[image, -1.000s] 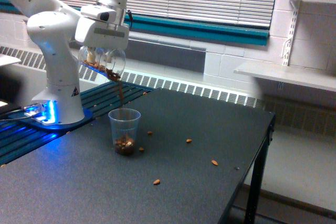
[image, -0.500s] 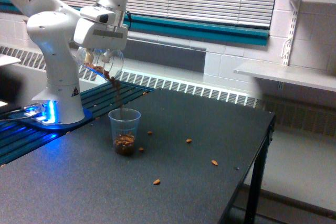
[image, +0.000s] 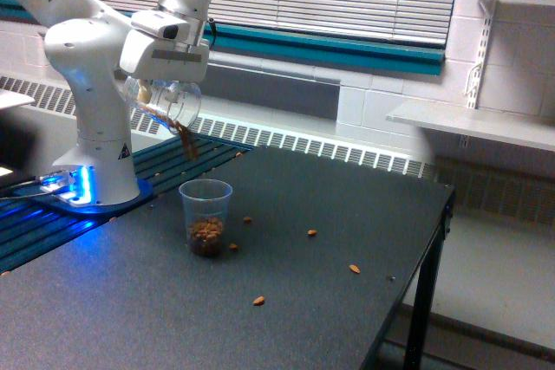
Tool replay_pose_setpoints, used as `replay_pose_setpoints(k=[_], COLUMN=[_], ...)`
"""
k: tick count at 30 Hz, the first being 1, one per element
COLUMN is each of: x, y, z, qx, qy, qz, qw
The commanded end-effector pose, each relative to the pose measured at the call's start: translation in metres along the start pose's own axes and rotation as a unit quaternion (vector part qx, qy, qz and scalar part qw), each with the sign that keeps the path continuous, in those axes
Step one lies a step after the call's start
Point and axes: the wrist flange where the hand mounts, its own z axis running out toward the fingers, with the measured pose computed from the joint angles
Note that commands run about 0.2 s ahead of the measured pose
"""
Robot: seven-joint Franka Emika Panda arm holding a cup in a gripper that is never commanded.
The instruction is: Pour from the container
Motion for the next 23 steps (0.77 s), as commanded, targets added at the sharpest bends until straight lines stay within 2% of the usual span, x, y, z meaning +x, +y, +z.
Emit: replay_pose_setpoints(k=[1,11,23], x=[-0.0021,0.0004,0.0013], y=[0.0008,0.0017,-0.0001], z=[0.0086,0.0071,0.0078], qx=[-0.013,-0.013,0.0], qy=[-0.015,-0.02,-0.018], qz=[-0.007,0.0,0.003], qw=[0.9998,0.9997,0.9998])
